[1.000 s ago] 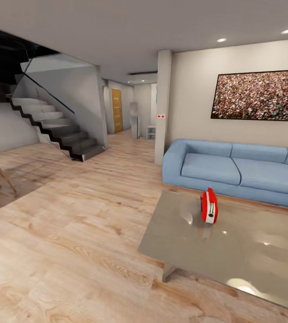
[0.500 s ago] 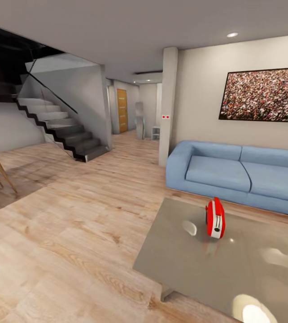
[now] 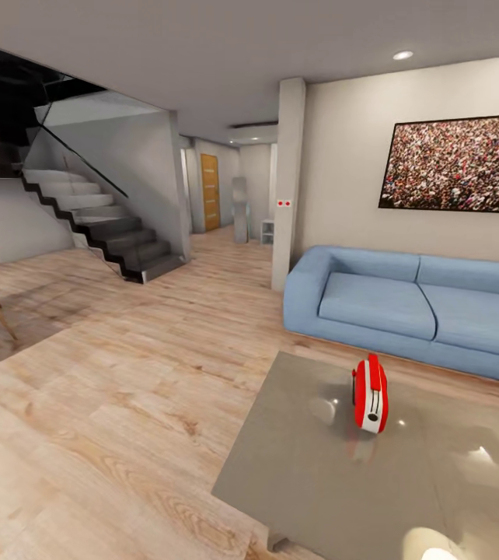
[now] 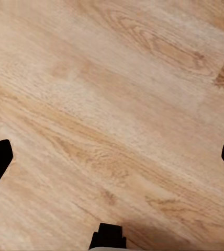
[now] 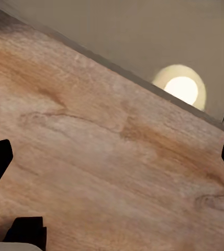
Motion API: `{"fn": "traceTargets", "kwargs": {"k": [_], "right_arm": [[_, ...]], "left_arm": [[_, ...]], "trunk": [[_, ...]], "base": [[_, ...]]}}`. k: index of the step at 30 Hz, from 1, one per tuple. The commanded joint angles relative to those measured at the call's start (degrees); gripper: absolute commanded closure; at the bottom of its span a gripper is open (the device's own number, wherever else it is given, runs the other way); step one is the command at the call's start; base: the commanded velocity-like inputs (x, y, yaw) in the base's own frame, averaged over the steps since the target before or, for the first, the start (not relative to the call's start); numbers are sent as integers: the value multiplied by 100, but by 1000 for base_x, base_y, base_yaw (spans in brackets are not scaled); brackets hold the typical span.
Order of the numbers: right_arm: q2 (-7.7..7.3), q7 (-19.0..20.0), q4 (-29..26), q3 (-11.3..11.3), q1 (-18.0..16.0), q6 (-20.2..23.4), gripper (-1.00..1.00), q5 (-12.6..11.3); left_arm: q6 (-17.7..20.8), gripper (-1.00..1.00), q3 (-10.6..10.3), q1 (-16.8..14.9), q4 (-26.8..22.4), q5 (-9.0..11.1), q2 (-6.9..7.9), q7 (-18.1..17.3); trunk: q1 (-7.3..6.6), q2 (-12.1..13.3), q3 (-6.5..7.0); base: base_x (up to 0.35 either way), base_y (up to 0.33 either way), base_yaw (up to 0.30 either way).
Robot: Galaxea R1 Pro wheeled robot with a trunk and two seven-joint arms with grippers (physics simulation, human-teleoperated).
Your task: Turn on the radio receiver that's on the table in the living room.
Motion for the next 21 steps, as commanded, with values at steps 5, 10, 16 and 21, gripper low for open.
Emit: {"fn": "traceTargets", "kwargs": {"k": [5,10,16,21], "right_arm": [[3,-7,-191,6,-11,19,-100,35],[-129,5,-1267,-14,-279,137,-100,-41],[-158,23,-1414,-16,-1246,1125,-100,-246],[-172,40,-1442,-162,-2155,1682,-100,-290]], "left_arm": [[-288,-100,254,0,5,-17,43,0],[-639,-100,384,0,7,-57,1,-3],[-1165,-100,401,0,9,-74,-10,-9],[-1196,-100,403,0,16,-70,-28,-9]], "trunk": [[0,0,0],[0,0,0],[0,0,0],[0,0,0]], "base": [[8,-4,0],[0,0,0],[0,0,0],[0,0,0]]}}
